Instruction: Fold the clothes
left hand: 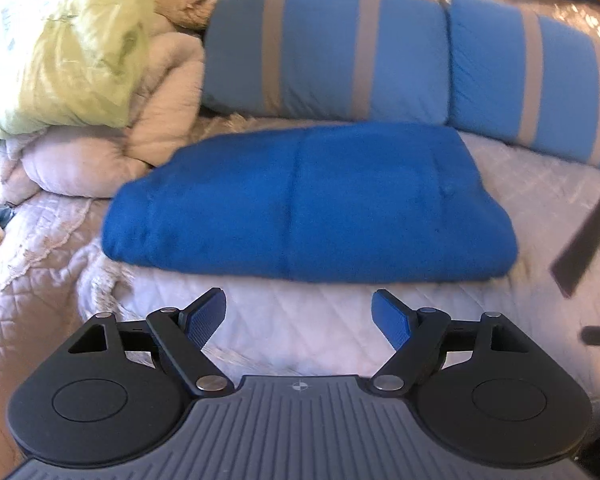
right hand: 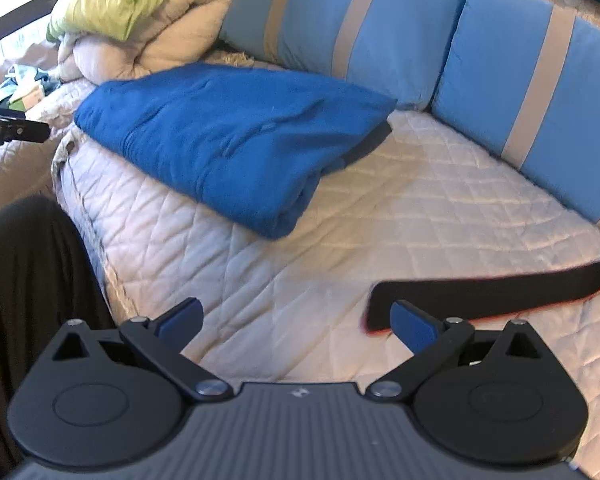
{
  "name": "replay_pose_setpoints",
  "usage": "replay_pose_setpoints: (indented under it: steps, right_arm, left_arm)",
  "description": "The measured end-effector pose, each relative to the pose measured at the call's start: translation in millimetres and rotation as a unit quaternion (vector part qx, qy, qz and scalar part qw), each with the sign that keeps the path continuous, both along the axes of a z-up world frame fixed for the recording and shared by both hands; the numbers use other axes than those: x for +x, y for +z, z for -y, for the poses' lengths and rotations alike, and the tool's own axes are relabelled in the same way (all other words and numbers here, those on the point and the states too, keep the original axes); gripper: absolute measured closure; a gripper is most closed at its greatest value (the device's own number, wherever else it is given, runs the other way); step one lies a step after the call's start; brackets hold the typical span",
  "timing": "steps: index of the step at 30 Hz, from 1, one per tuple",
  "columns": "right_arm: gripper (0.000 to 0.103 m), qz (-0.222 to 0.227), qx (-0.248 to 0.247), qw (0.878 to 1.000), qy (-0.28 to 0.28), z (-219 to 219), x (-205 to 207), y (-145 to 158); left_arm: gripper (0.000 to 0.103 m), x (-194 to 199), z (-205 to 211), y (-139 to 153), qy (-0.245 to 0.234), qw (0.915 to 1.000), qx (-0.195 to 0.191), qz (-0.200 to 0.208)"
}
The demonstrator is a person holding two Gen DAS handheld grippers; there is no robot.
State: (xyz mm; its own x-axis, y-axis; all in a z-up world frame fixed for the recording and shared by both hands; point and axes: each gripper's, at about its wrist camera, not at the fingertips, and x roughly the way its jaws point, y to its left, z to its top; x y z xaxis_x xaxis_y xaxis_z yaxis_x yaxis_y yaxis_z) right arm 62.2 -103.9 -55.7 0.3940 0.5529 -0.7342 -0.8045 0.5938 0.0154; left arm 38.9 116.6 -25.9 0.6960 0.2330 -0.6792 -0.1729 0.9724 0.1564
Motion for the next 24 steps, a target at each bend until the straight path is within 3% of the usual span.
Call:
replay_pose_setpoints:
  steps: [9, 24]
  right_arm:
    - [0.000, 0.021, -0.023, 0.999, -0.029, -6.6, -23.1, -21.2]
    - [0.000, 0.024, -0.025, 0.998, -0.051, 9.0, -23.5, -21.1]
  left_arm:
    - [0.025, -3.2, 38.8, -24.9, -0.003, 0.9999, 0.004, -0.013]
    - [0.025, 2.7, 46.8, -33.2, -0.028, 0.9992, 0.003, -0.028]
